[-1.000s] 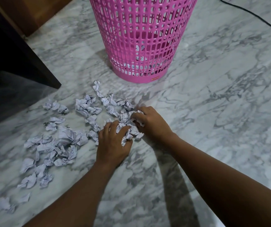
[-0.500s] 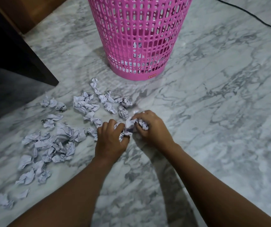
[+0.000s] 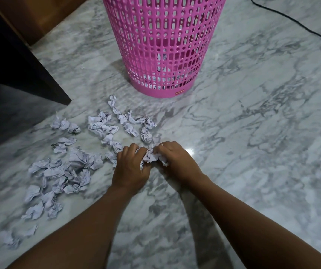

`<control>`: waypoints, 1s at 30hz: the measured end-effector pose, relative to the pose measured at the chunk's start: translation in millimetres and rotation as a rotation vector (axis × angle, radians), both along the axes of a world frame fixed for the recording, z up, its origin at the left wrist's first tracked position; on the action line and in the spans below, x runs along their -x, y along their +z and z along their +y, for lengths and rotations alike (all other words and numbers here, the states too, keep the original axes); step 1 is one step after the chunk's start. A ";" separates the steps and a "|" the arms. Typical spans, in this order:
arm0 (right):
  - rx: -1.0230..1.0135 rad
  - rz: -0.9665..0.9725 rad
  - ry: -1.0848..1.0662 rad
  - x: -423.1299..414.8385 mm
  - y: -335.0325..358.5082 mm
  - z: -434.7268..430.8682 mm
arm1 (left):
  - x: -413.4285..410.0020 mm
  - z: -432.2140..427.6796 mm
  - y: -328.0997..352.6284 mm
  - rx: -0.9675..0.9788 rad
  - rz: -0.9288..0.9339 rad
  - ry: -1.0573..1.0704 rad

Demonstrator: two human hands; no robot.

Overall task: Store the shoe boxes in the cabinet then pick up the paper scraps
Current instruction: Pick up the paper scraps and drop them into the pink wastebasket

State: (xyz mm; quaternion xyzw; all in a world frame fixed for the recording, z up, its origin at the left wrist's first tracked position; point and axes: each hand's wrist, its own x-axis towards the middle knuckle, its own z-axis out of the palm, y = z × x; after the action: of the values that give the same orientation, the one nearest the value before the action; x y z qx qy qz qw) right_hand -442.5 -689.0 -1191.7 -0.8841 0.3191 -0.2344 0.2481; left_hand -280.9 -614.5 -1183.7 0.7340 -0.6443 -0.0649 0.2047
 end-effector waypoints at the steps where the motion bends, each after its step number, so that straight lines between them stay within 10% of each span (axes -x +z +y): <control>1: -0.004 -0.008 -0.009 -0.1 0.7 2.9 | 0.2 -0.4 0.1 0.011 0.012 0.007; 13: -0.122 -0.277 -0.363 4.7 28.2 -11.3 | -4.6 -18.6 15.6 0.139 0.100 0.029; 20: -0.001 0.114 -0.230 -30.3 5.9 -23.2 | -14.2 -34.5 41.5 0.253 0.148 0.049; 30: -0.022 -0.033 -0.268 -32.9 1.3 -12.6 | -34.7 -18.1 28.1 0.231 0.163 0.206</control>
State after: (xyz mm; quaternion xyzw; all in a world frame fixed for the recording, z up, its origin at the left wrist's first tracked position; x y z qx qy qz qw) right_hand -409.6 -701.6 -1190.4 -0.8267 0.4329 -0.2766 0.2294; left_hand -246.2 -632.6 -1155.6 0.7601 -0.5500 -0.0285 0.3449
